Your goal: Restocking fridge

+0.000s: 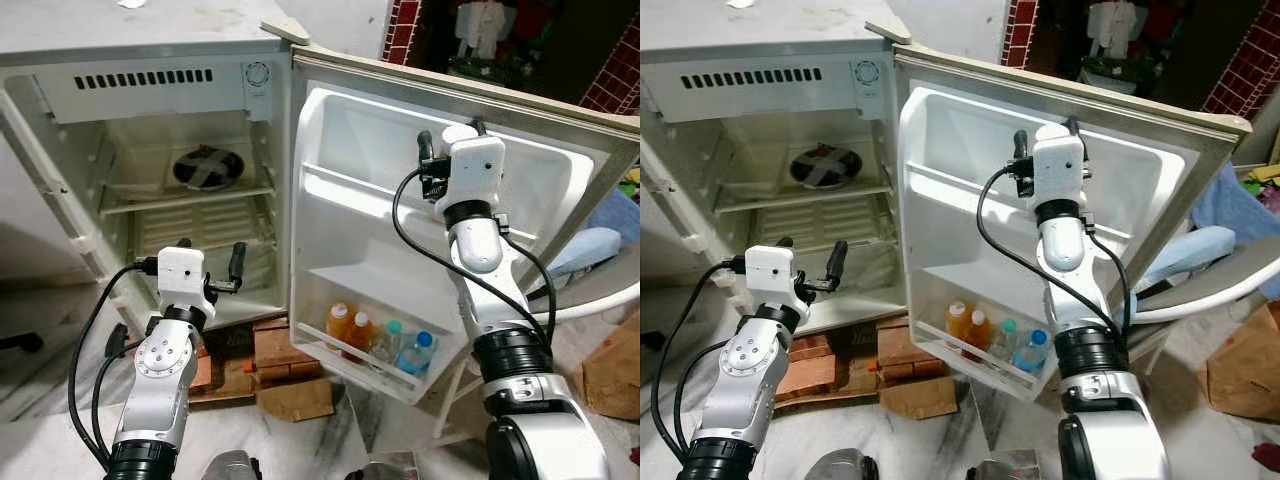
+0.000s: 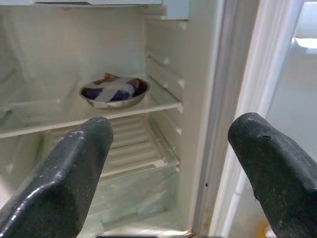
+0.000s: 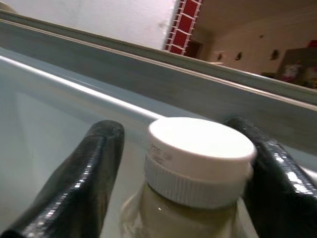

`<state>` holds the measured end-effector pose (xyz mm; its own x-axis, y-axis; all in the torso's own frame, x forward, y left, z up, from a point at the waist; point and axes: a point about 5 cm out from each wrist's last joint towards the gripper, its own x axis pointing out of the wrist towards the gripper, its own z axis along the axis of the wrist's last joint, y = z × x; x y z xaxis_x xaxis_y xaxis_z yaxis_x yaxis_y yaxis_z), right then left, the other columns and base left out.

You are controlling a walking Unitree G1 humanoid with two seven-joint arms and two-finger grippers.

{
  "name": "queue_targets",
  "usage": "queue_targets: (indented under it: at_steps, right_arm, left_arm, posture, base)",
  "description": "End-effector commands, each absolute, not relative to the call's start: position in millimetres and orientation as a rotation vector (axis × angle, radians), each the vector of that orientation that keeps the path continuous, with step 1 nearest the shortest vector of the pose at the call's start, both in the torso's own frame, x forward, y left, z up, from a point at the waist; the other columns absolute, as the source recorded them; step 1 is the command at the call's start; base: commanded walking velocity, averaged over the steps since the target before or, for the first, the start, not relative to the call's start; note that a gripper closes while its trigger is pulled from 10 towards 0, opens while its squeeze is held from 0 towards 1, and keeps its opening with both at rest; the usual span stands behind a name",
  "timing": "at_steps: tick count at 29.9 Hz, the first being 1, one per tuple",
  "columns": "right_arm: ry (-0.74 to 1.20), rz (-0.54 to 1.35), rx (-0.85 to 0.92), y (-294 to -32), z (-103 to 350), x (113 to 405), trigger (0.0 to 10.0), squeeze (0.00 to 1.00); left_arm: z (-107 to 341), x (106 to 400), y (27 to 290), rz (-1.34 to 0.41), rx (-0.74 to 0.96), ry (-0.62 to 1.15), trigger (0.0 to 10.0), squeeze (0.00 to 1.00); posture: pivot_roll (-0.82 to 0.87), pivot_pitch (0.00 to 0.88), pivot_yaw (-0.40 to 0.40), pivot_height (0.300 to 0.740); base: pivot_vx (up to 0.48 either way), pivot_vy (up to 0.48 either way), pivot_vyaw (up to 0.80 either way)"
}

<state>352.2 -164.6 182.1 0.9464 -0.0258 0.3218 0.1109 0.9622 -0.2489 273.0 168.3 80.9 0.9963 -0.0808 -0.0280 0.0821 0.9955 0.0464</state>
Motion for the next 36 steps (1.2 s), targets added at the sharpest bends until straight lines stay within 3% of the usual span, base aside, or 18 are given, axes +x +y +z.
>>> queue_targets:
  at_steps: [1, 15, 22, 32, 33, 34, 35, 36]
  right_arm:
    - [-0.314, -0.146, -0.277, -181.4, 183.3, 352.5, 10.0, 1.0]
    - [-0.439, -0.222, -0.324, -193.9, 208.7, 341.0, 10.0, 1.0]
    - [-0.517, -0.179, -0.23, -185.0, 212.0, 320.5, 10.0, 1.0]
    - [-0.594, -0.192, -0.246, -179.1, 229.3, 310.9, 10.0, 1.0]
    - [-0.598, -0.192, -0.246, -179.5, 231.0, 310.4, 10.0, 0.9]
    - [-0.6, -0.192, -0.245, -179.7, 232.0, 310.0, 10.0, 0.9]
    - [-0.604, -0.19, -0.246, -180.0, 233.3, 310.0, 10.0, 0.23]
    - [-0.604, -0.19, -0.246, -180.0, 233.3, 310.0, 10.0, 0.23]
  left_arm:
    - [80.7, 275.0, 166.8, -0.089, 0.058, 0.034, 10.0, 0.0]
    - [82.2, 278.0, 167.5, -0.092, 0.063, 0.03, 10.0, 0.0]
    - [79.4, 280.0, 169.2, -0.054, 0.058, 0.06, 10.0, 0.0]
    - [81.1, 284.5, 165.4, -0.069, 0.058, 0.05, 10.0, 0.0]
    - [81.1, 284.5, 164.8, -0.071, 0.058, 0.05, 10.0, 0.0]
    - [81.1, 284.5, 164.4, -0.072, 0.057, 0.051, 10.0, 0.0]
    - [81.3, 284.9, 163.5, -0.075, 0.056, 0.05, 10.0, 0.0]
    - [81.3, 284.9, 163.5, -0.075, 0.056, 0.05, 10.0, 0.0]
  posture:
    - [0.01, 0.0, -0.035, 0.74]
    - [0.01, 0.0, -0.029, 0.74]
    - [0.01, 0.0, -0.033, 0.74]
    - [0.0, 0.0, -0.022, 0.74]
    - [0.0, 0.0, -0.021, 0.74]
    - [0.0, 0.0, -0.021, 0.74]
    - [0.0, 0.0, -0.02, 0.74]
    - [0.0, 0.0, -0.02, 0.74]
  base:
    - [0.0, 0.0, 0.0]
    - [0.0, 0.0, 0.0]
    - [0.0, 0.0, 0.0]
    - [0.0, 0.0, 0.0]
    - [0.0, 0.0, 0.0]
    - [0.0, 0.0, 0.0]
    - [0.0, 0.0, 0.0]
    - [0.0, 0.0, 0.0]
